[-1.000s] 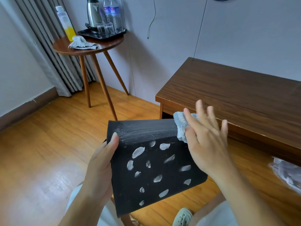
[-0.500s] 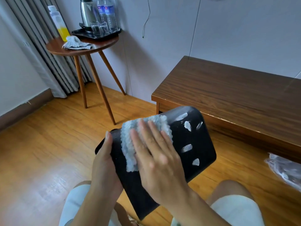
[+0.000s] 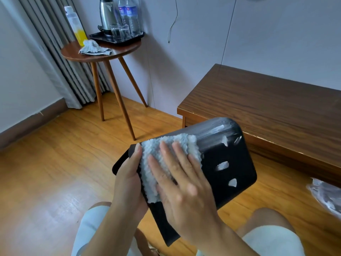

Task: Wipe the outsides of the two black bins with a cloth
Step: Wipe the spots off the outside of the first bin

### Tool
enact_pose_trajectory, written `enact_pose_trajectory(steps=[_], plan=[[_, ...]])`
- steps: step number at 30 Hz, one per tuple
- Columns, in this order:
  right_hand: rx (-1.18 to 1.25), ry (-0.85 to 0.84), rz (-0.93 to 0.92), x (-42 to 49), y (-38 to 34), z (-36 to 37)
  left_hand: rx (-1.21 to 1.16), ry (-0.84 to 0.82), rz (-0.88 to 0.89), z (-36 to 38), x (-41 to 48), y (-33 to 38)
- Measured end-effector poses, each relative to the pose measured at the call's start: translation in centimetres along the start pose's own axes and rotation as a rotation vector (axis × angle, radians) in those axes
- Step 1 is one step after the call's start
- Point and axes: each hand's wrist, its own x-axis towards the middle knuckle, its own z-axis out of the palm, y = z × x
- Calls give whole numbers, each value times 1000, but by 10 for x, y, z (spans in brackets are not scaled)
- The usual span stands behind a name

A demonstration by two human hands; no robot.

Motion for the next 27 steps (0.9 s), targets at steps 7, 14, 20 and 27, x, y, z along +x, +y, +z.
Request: enact_pose_trajectory(steps=[7, 14, 20, 27], plan=[[-14, 61, 275, 13, 58, -21, 120, -183, 60, -8, 3, 0], [318, -43, 676, 16, 76, -50, 169, -295, 98, -19, -1, 14], [306, 22, 697, 26, 73, -41, 603, 102, 659, -7, -5, 17], [323, -131, 756, 34, 79, -46, 595, -53, 474, -9, -13, 28]])
